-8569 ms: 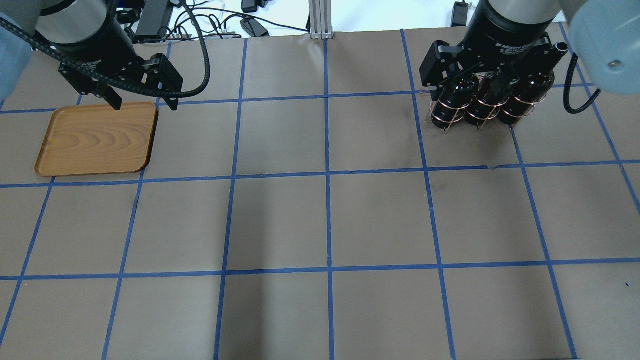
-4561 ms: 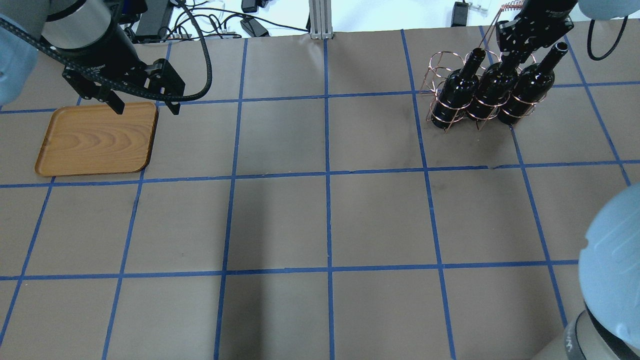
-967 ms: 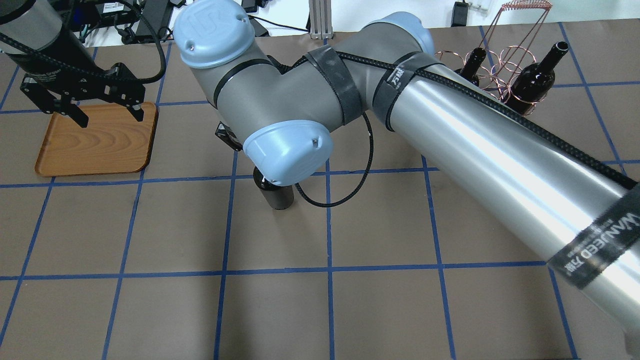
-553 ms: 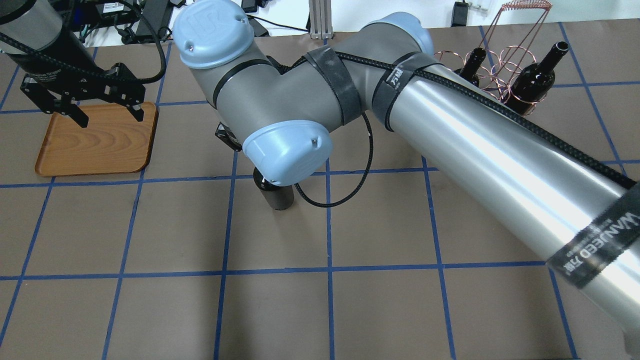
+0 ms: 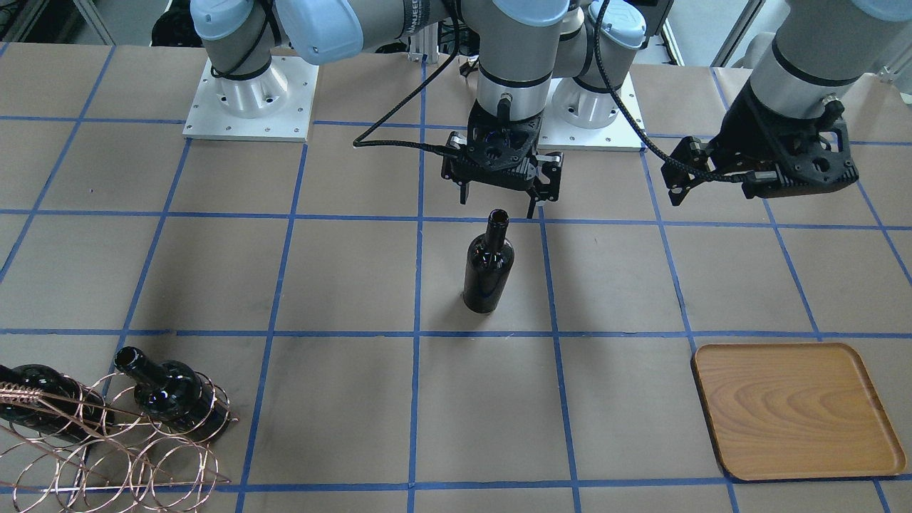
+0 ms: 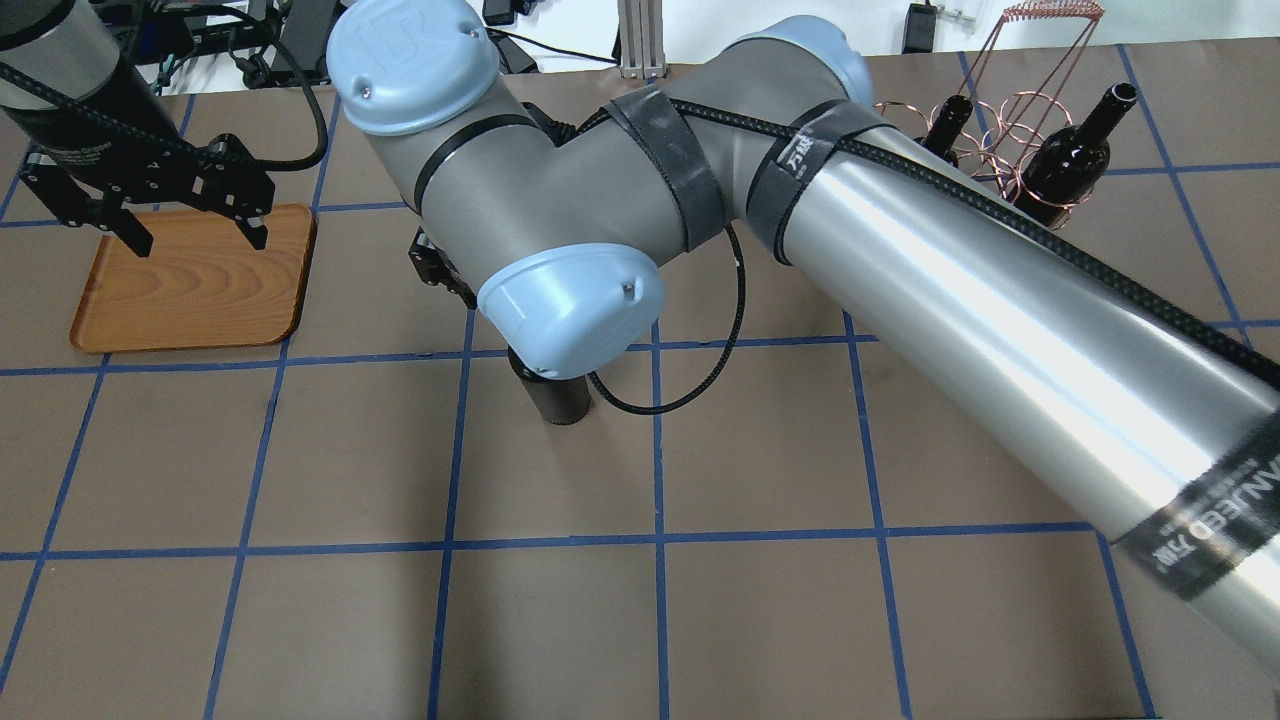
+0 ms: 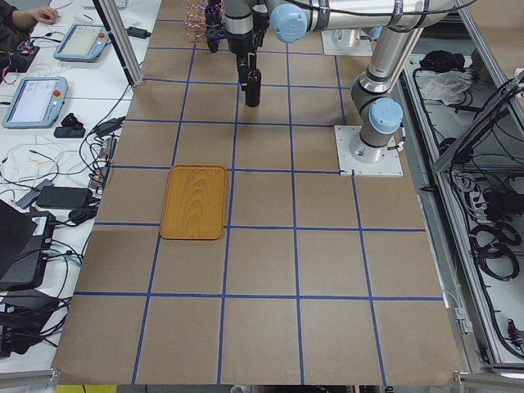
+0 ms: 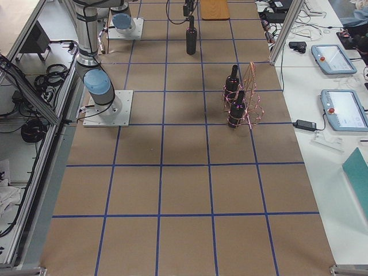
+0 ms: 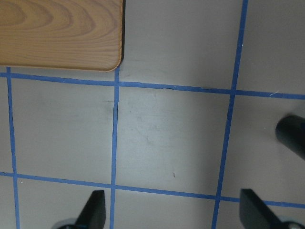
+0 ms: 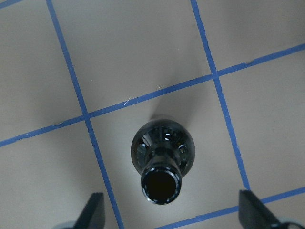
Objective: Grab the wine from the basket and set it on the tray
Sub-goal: 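Carry the bottle toward the table center and stand it upright, then open the right gripper and raise it back over the rack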
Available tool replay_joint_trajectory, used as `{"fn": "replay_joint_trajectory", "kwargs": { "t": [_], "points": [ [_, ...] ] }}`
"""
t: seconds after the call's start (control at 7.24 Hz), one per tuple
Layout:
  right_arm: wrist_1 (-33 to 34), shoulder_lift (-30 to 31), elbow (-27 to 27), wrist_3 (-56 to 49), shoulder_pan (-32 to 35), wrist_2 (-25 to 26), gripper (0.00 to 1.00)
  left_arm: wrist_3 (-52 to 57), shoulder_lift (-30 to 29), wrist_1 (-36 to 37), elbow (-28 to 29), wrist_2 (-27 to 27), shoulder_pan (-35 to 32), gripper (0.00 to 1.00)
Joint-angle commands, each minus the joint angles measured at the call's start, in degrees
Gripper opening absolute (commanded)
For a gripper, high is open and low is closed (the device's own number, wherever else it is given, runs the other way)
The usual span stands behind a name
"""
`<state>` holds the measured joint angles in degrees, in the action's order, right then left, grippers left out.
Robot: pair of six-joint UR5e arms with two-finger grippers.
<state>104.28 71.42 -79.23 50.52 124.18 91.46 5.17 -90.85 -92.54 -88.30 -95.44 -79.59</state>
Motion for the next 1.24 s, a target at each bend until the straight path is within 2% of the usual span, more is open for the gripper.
{"fn": "replay_joint_trajectory", "kwargs": {
  "t": [0.0,0.28,0.55,0.69,0.83,1.11],
  "points": [
    [-4.41,3.97,-0.40,-8.98,-5.14,0.13,1.00,-0.42,-0.20,0.43,-0.03,-0.09,-0.13,1.00],
    [-10.04,8.72,-0.84,-21.70,-15.14,-0.40,1.00,0.19,-0.82,2.44,-0.03,0.43,-1.09,1.00],
    [-15.40,11.98,-1.02,-36.38,-25.08,-0.66,1.00,-1.11,-1.08,6.03,-0.03,4.28,-7.30,1.00],
    [-16.82,13.47,-1.02,-42.98,-28.95,-0.66,1.00,-1.21,-1.26,6.84,-0.21,4.21,-10.12,1.00],
    [-17.18,14.10,-1.02,-46.96,-31.86,-0.93,1.00,-4.26,-0.82,6.84,-0.91,4.30,-12.67,1.00],
    [-16.75,14.89,-1.37,-47.44,-32.33,-1.10,1.00,-8.75,-2.13,7.02,-1.35,5.35,-17.33,1.00]
  ]
}}
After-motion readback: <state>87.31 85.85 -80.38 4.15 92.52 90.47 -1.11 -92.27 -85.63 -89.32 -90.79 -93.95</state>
